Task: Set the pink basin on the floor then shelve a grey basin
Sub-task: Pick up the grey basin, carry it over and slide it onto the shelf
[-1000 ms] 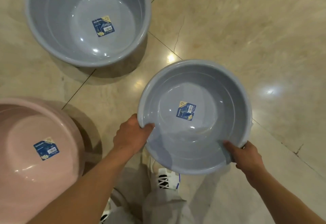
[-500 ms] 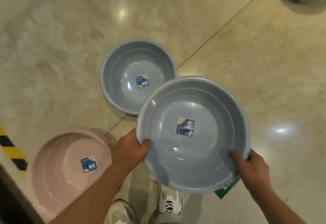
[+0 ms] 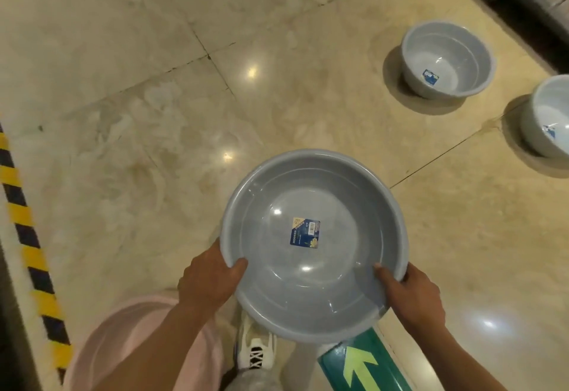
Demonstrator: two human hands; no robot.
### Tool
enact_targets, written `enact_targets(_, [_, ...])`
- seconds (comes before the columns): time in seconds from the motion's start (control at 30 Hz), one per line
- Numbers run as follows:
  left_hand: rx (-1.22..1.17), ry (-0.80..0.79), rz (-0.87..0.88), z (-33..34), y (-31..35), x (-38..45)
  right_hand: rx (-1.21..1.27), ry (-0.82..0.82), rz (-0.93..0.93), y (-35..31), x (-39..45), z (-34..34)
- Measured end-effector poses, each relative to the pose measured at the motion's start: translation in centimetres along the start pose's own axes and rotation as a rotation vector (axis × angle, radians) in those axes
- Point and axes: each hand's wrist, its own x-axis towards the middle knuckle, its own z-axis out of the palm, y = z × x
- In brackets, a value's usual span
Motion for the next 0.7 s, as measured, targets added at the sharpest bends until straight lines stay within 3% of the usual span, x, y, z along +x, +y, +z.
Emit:
enact_targets(0.37, [-0.119, -0.028, -0.156, 4.1, -5.0, 9.2, -0.221, -0.076, 0.003, -3.5, 8.0, 8.3])
enact_targets(0.7, [-0.242, -0.011, -0.333, 10.6, -7.5, 13.6, -0.194, -0.199, 0.022, -1.6, 14.5, 13.4])
